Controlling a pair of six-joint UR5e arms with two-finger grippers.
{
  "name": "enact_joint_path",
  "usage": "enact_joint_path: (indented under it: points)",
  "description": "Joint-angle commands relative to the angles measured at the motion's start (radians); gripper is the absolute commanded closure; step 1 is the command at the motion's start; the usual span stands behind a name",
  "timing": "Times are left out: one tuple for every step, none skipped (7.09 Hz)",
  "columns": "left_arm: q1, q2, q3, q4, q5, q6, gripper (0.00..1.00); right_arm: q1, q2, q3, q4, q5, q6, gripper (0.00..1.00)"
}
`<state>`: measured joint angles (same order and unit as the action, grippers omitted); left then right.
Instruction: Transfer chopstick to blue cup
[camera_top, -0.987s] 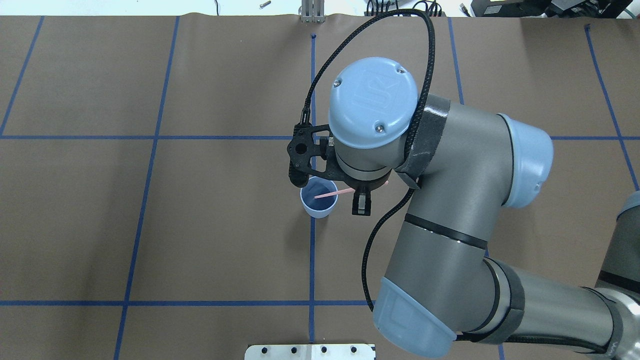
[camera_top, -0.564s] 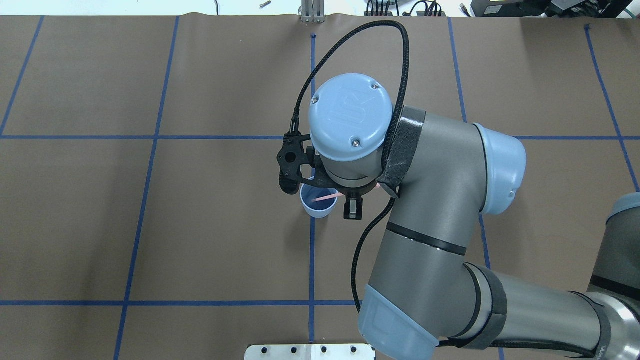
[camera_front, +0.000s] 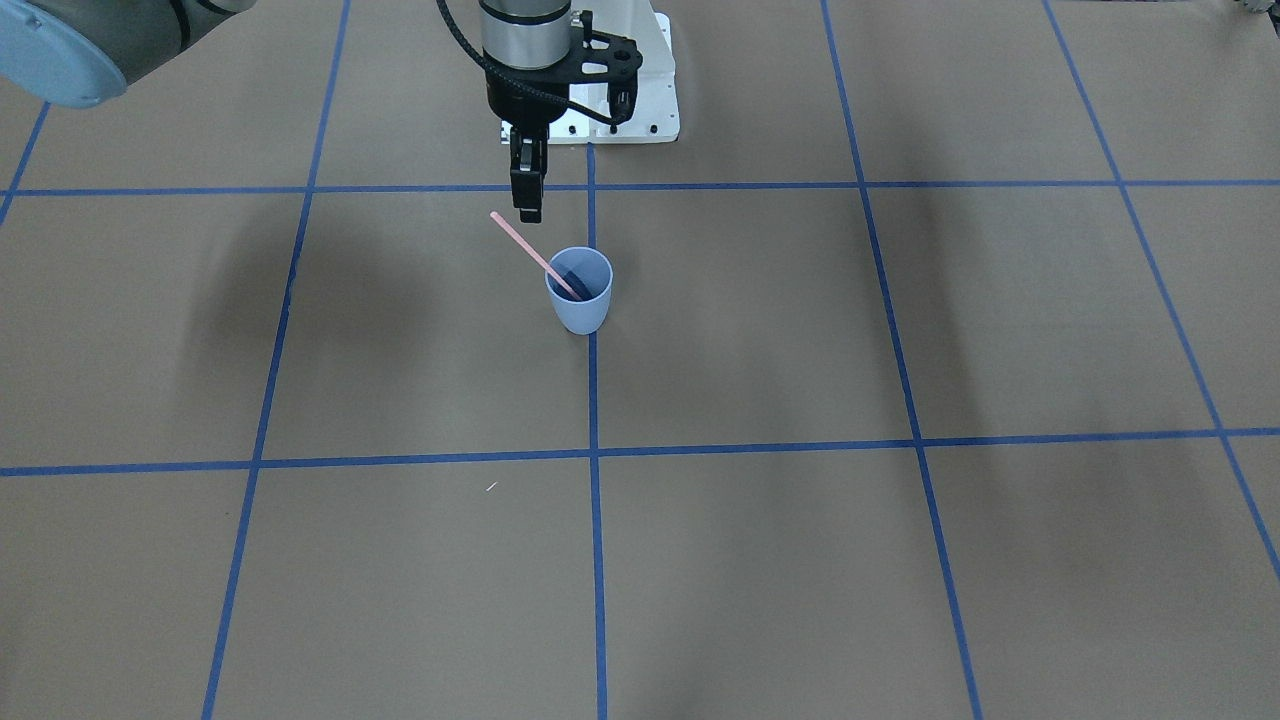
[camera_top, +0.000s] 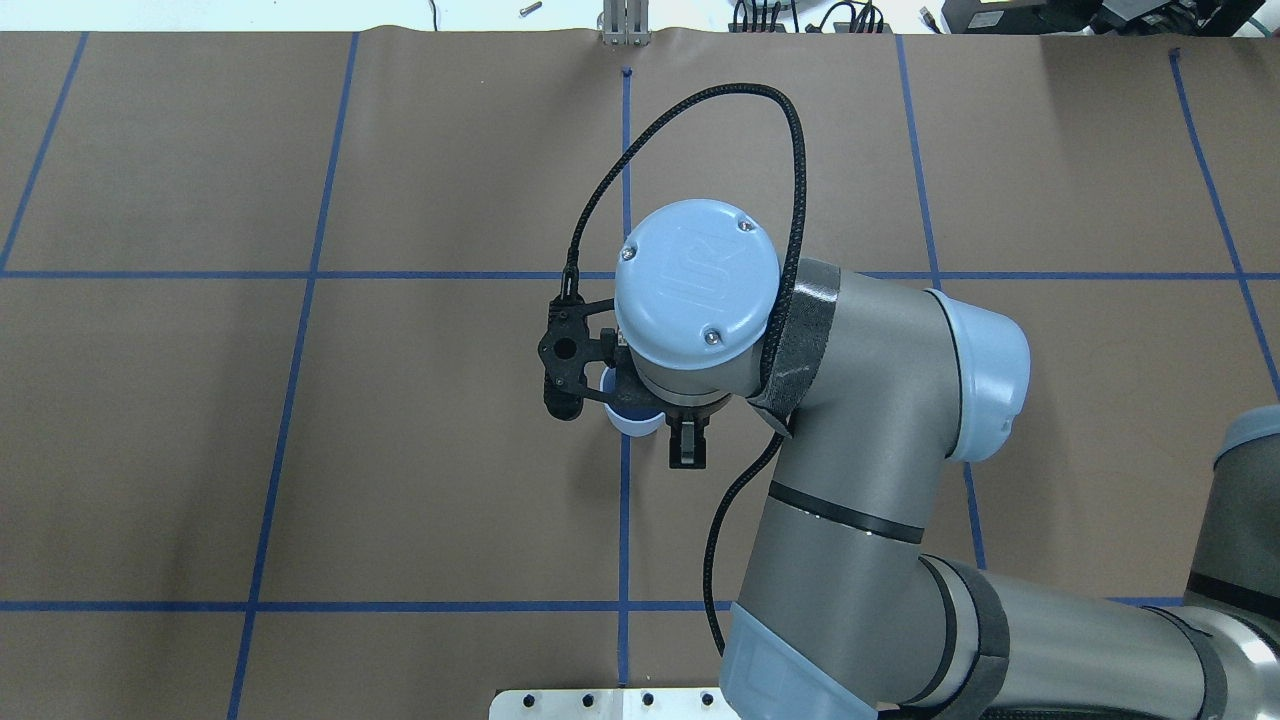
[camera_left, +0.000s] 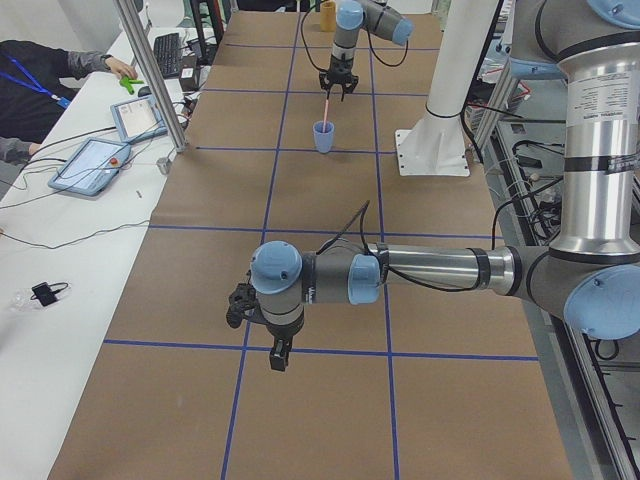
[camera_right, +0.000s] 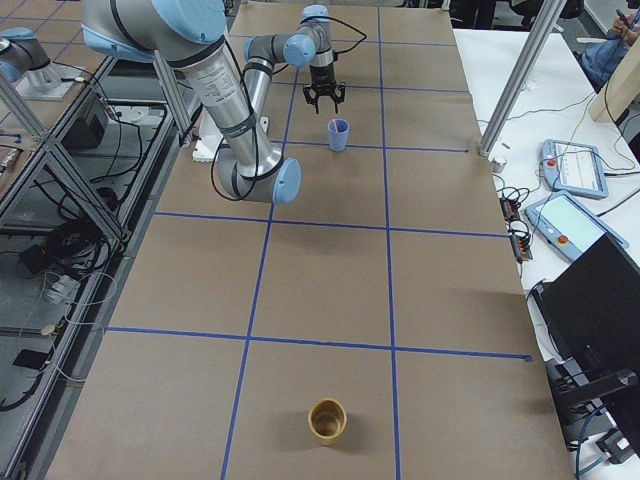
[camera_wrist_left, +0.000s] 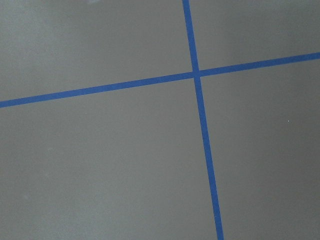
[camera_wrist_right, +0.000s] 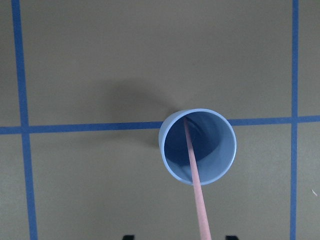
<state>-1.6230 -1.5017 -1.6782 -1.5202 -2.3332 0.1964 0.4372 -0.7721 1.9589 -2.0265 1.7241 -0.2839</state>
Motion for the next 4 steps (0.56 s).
enact_joint_path:
  points:
    - [0.000, 0.000, 0.000, 0.000, 0.000, 0.000, 0.01, 0.020, 0.008, 0.047, 0.025, 0.002, 0.005, 0.02]
    - [-0.001, 0.000, -0.002, 0.000, 0.000, 0.000, 0.01, 0.081, 0.002, 0.049, 0.085, 0.012, 0.020, 0.02]
    - [-0.001, 0.001, -0.003, -0.002, 0.000, 0.000, 0.01, 0.153, -0.007, 0.049, 0.110, 0.047, 0.026, 0.03]
    - [-0.001, 0.002, -0.006, -0.002, 0.000, 0.002, 0.01, 0.241, -0.060, 0.049, 0.127, 0.133, 0.019, 0.03]
